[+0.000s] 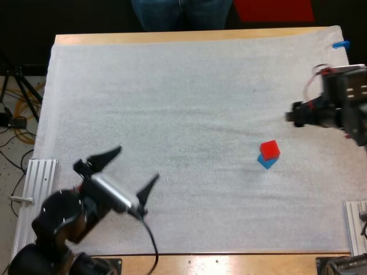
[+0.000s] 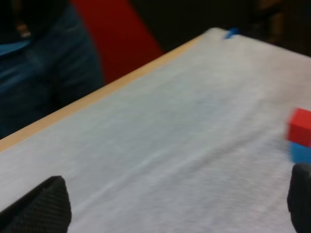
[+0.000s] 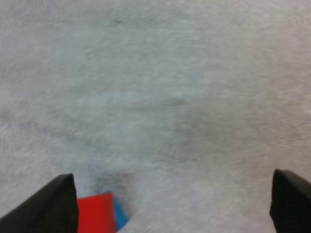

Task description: Stack red cube on blue cube

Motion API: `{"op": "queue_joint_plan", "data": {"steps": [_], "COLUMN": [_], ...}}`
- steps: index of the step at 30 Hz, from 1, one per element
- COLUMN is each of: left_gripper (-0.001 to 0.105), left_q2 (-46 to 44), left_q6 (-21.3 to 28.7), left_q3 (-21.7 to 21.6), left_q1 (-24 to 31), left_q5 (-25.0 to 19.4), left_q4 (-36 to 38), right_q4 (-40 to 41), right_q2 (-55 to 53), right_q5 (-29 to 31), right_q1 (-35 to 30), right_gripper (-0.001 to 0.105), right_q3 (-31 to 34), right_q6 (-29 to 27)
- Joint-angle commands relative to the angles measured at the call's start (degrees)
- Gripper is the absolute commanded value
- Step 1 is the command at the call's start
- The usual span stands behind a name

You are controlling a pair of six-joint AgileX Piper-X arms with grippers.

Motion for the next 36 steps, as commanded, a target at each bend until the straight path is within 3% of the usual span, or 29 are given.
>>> {"op": "queue_joint_plan", "data": {"steps": [1, 6, 11, 17, 21, 30, 36], "left_gripper": [0.087, 0.087, 0.087, 0.087, 0.087, 0.087, 0.087], "left_q2": [1.0, 5.5, 5.7, 3.8, 1.6, -8.0, -17.7], "left_q6": [-0.4, 3.0, 2.6, 2.6, -1.3, -0.4, 1.9], "left_q3": [-1.3, -7.2, -10.4, -10.7, -10.7, -10.7, -10.4], "left_q1": [2.7, 17.7, 25.8, 26.7, 26.7, 26.7, 26.7], "left_q5": [-0.8, 6.1, 6.6, 6.5, 6.9, 8.0, 8.0], "left_q4": [-1.8, -1.8, -0.5, 7.3, 11.5, 18.5, 22.2], "right_q4": [-0.4, -0.4, -0.4, -0.4, -0.9, 0.0, 0.0], "right_q2": [-1.9, -7.0, -12.7, -23.4, -32.3, -55.0, -70.0], "right_q5": [-0.8, -0.9, -2.3, -2.0, -2.1, -7.0, -9.3], "right_q1": [-1.9, -9.3, -12.1, -12.1, -12.1, -12.1, -12.1], "right_gripper": [0.077, 0.077, 0.077, 0.077, 0.077, 0.077, 0.077], "right_q3": [-0.4, -0.4, -0.4, 2.8, 9.8, 21.7, 25.6], "right_q6": [-1.7, -4.9, -5.4, -6.5, -8.3, -8.3, -8.3]}}
